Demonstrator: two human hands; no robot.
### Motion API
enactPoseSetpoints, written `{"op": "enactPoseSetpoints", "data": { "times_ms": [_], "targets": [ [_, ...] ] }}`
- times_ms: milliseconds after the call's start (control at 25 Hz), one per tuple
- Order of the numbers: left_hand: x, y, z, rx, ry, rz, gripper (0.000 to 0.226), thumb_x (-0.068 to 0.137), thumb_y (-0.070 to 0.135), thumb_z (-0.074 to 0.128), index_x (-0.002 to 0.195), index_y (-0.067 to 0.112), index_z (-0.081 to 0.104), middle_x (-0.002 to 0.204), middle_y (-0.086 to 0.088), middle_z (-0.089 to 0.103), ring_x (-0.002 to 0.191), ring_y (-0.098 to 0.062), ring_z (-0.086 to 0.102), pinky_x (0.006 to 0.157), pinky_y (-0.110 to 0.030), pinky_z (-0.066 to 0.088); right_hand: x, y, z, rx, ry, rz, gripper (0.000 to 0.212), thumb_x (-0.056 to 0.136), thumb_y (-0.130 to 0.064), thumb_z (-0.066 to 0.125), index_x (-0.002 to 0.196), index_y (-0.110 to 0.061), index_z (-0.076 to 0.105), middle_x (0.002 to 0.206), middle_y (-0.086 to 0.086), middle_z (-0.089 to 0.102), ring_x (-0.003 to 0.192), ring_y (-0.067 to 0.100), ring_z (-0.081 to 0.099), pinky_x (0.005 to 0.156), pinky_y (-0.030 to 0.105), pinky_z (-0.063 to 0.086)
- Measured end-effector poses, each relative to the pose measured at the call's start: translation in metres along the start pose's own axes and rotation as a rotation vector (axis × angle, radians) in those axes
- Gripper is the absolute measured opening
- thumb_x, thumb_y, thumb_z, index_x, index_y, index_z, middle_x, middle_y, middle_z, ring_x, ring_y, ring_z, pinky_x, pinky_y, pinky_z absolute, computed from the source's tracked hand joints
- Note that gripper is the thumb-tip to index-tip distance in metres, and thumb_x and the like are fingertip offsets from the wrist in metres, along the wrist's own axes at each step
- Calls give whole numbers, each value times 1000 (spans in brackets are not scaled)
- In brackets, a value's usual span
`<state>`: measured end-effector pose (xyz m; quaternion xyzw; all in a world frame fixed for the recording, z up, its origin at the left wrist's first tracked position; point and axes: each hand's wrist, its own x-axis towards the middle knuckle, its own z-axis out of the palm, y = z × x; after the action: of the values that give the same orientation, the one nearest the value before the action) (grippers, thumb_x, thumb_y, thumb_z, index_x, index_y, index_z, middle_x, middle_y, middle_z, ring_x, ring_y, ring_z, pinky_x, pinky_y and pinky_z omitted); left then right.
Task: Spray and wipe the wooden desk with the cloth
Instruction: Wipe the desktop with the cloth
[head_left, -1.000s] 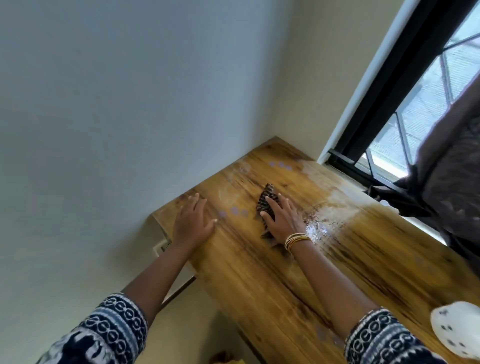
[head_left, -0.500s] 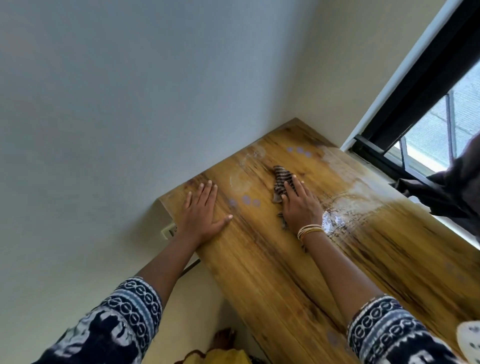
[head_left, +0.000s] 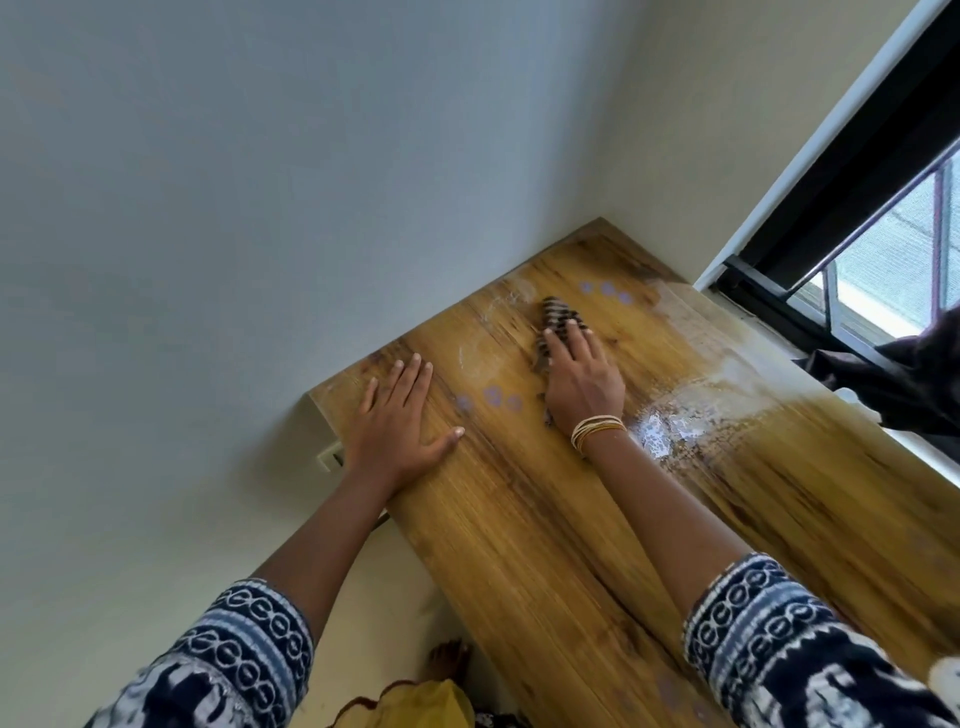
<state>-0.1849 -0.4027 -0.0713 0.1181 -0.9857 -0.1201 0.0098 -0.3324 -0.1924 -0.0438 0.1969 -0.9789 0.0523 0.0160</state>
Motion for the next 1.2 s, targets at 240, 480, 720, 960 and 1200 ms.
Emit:
{"op": "enactPoseSetpoints", "data": {
  "times_ms": [240,480,720,960,1200],
  "targets": [
    [0,1,-5,-19,-9,26,99,79,80,13,156,19,4,164,1,-1,151,-15,-5,122,-44,2,9,40,-5,-121,-57,-375,47,101,-29,39,147,-23,40,156,8,33,142,29,34,113,46,36],
    [43,15,-21,-176,82,79,78,93,60,28,155,15,15,163,-3,11,151,-17,7,122,-41,12,17,123,-15,-43,43,302,46,102,-32,31,146,-24,39,157,10,31,142,33,31,112,50,34],
    [85,14,-17,-153,13,108,61,101,42,38,154,14,22,162,-3,18,150,-17,14,122,-38,17,33,83,-15,2,30,584,50,100,-32,32,148,-18,34,158,15,24,144,37,24,114,48,29],
    [84,6,-10,-193,86,141,53,100,33,46,149,17,37,158,-1,30,147,-16,23,121,-33,16,46,-19,0,8,-16,-248,45,98,-31,42,142,-22,48,153,9,38,140,32,37,106,49,43],
    [84,4,-7,-217,87,113,52,99,35,47,149,23,37,157,5,30,147,-11,22,121,-33,17,124,72,0,-129,-69,-143,55,97,-33,49,149,-30,34,160,-1,25,144,24,30,108,45,41]
  ]
}}
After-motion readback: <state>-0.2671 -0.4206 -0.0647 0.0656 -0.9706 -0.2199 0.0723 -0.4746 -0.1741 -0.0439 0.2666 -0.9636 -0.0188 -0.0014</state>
